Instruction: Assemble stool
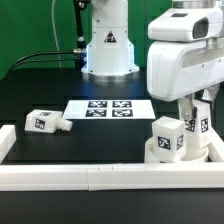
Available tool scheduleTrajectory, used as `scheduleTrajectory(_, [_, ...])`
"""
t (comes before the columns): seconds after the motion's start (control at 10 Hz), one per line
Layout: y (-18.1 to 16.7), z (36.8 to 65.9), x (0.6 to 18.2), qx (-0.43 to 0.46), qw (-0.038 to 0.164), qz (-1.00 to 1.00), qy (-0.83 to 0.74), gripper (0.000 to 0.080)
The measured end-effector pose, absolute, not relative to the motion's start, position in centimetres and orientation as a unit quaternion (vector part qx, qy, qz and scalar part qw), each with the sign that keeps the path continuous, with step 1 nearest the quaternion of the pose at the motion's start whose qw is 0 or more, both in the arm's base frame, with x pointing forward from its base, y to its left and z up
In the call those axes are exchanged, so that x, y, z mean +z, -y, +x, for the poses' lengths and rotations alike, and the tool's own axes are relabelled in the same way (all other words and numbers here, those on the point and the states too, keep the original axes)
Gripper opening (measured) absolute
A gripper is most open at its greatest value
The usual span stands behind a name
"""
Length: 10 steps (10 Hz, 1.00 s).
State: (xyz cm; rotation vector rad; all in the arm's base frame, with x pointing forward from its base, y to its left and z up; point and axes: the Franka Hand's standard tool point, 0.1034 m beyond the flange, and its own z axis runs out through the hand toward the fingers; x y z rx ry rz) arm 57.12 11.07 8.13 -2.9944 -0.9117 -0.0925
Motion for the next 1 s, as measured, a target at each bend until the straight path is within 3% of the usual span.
scheduleTrajectory(0.5, [-12.3,57.5,8.0,-0.064,0.026,-0.994,-0.083,0.0333])
scheduleTrajectory(1.0, [-12.3,57.6,8.0,-0.061,0.042,-0.97,-0.232,0.0334])
